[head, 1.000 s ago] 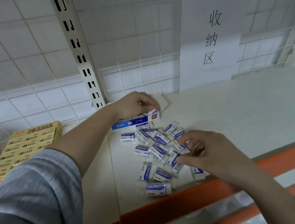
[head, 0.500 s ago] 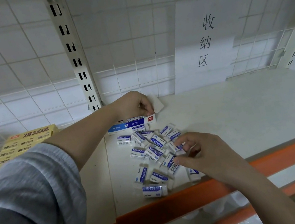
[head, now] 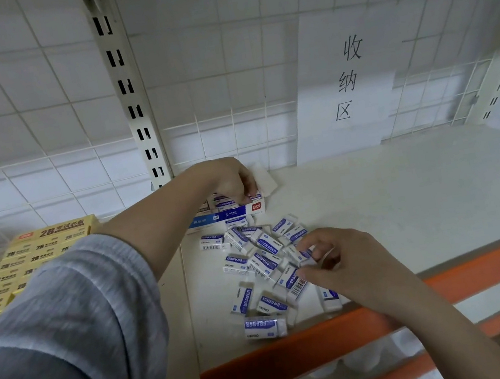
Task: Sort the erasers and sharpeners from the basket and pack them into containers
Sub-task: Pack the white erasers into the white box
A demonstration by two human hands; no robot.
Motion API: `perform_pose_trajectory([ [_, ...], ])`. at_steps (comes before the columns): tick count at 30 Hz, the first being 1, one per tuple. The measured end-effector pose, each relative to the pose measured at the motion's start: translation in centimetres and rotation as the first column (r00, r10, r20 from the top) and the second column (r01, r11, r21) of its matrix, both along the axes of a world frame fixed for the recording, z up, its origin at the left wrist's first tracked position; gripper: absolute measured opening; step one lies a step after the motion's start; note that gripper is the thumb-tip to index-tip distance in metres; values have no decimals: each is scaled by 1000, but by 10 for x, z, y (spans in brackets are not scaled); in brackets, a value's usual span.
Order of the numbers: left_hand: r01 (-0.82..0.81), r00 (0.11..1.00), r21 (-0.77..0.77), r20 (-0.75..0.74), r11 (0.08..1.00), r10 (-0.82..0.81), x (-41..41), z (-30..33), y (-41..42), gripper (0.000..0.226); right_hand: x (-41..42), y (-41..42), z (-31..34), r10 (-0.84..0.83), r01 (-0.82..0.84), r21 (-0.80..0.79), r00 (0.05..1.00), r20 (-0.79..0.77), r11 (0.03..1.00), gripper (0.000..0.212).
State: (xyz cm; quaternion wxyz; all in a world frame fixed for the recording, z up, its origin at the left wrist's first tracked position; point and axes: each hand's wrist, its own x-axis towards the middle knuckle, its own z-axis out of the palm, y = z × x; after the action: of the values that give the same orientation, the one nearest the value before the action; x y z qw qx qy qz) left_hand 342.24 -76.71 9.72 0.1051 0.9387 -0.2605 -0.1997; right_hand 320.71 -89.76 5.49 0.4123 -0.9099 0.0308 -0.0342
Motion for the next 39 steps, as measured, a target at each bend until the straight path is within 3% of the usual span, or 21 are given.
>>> perform_pose_trajectory([
  [3, -89, 994, 25, -54, 996, 90, -2, 0, -3, 27, 0, 1, -1, -14, 14, -11, 1000, 9, 1000, 18],
  [8, -61, 998, 41, -8, 997, 61, -4, 0, -4, 29, -2, 3, 0, -30, 30, 18, 999, 19, 999, 17],
  [14, -96, 988, -322, 85, 942, 130, -22, -5, 17, 13, 1, -2, 2, -74, 72, 28, 992, 104, 997, 12],
  [18, -101, 977, -441, 124, 892, 172, -45, 1, 40, 11, 4, -6, 8, -104, 94, 66, 982, 159, 993, 14],
  [28, -75, 987, -435, 94, 898, 128, -127, -27, 86, 14, 0, -2, 21, -135, 97, 158, 959, 248, 983, 35],
  [32, -142, 976, -426, 93, 894, 199, -141, -42, 84, 29, -3, 0, 20, -153, 90, 259, 960, 235, 962, 35],
  [39, -164, 940, -396, 215, 904, 265, -144, -51, 82, 30, -7, 1, 19, -168, 64, 453, 967, 192, 889, 34],
])
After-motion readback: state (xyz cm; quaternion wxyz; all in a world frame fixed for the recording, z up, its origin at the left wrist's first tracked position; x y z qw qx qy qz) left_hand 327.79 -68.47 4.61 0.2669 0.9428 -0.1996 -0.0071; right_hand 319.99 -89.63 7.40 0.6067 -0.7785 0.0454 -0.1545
